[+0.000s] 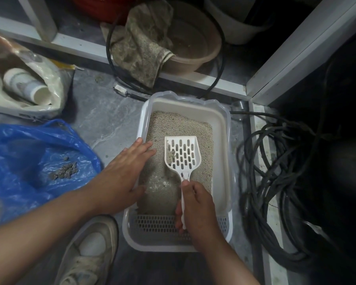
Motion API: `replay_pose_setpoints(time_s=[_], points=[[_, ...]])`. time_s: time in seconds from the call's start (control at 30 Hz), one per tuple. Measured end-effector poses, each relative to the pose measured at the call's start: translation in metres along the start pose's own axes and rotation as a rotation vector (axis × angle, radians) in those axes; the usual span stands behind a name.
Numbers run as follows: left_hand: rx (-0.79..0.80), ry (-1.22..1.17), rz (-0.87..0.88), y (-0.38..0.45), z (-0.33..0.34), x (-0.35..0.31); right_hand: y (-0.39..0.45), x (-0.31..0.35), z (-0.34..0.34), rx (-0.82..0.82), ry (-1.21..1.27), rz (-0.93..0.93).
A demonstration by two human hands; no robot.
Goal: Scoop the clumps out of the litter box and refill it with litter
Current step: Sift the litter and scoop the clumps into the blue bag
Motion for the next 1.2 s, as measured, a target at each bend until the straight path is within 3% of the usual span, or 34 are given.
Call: replay_pose_setpoints(time_s=[0.9,1.2], points=[[0.025,-0.007,0.002,-0.003,-0.008,-0.004,-0.013,0.011,0.000,-0.002,-0.026,-0.022],[-0.120,-0.145,-0.151,-0.033,-0.046,0.020,-0.029,0.064,0.017,0.105,-0.069,-0.180]])
Point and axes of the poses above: each hand's wrist, its own y-axis towards the middle knuckle, its own z-axis out of the palm, x = y × z, the point moved 3 cm from there along y, towards the middle knuckle, and after that the axes turned 4 degrees about -x, right-handed, at the moved point
